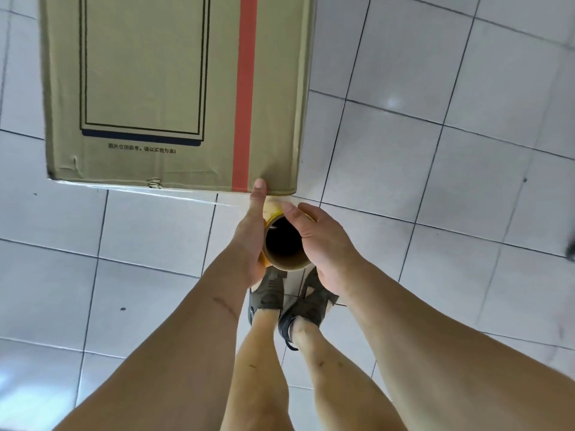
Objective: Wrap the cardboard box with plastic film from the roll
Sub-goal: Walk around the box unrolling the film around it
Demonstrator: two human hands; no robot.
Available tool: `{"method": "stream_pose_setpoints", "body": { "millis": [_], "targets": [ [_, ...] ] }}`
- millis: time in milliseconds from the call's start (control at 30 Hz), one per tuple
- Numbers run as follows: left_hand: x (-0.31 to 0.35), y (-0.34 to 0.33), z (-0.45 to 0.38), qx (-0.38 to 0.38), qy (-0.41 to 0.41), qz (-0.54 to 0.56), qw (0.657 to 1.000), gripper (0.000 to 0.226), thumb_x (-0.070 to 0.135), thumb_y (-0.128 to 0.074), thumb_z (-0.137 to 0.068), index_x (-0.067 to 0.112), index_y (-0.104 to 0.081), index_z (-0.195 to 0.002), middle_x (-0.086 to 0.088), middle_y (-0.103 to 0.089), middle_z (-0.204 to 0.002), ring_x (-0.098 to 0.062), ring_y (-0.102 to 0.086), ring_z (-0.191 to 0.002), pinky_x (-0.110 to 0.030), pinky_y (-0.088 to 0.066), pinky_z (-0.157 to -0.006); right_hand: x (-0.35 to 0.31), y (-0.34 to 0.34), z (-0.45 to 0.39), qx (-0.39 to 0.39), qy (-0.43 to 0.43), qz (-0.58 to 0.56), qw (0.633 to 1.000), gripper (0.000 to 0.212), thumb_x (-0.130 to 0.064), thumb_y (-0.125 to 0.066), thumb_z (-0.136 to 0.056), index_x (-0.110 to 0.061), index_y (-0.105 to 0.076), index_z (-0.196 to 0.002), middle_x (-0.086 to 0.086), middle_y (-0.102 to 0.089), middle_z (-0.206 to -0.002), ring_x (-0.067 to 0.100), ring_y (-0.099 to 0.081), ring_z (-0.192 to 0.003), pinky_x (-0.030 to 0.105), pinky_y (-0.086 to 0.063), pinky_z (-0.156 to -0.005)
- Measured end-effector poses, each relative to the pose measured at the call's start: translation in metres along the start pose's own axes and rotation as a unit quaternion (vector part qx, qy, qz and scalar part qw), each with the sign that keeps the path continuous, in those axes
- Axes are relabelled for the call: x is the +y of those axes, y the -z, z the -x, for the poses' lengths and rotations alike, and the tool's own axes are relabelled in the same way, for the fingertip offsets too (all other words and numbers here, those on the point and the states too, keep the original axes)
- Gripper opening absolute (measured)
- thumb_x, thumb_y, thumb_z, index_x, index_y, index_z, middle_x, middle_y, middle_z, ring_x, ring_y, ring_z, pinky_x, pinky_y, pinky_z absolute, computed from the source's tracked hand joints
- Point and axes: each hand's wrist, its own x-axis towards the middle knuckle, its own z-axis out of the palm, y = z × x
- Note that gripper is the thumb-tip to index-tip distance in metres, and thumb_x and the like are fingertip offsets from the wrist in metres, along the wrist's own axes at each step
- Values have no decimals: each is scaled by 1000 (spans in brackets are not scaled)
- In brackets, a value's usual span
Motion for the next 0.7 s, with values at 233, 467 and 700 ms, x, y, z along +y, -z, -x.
{"method": "stream_pose_setpoints", "body": {
  "millis": [233, 467, 700],
  "targets": [
    [-7, -16, -8, 22, -7, 29, 999, 91, 94, -65, -80, 16, -70, -125, -17, -84, -111, -38, -80, -109, -57, -60, -109, -5, 13, -3, 13, 14, 30, 999, 67, -67, -64, -84, -33, -52, -140, -9, -57, -127, 14, -57, -112, 21, -44, -77],
    [-12, -30, -9, 4, 14, 85, 996, 103, 96, -55, -80, 9, -70, -132, -18, -85, -108, -36, -83, -103, -51, -65, -95, -6, 37, -6, -32, 14, 61, 998, 34, -53, -61, -94, -33, -59, -122, -9, -61, -114, 8, -57, -101, 17, -42, -73],
    [-11, -55, -4, 84, -8, 106, 991, 86, 91, -52, -91, 12, -74, -116, -17, -85, -106, -36, -81, -105, -55, -61, -107, -18, 54, -16, -56, 39, 96, 993, 52, -53, -64, -92, -31, -55, -137, -12, -57, -117, 8, -58, -105, 19, -44, -80]
  ]
}}
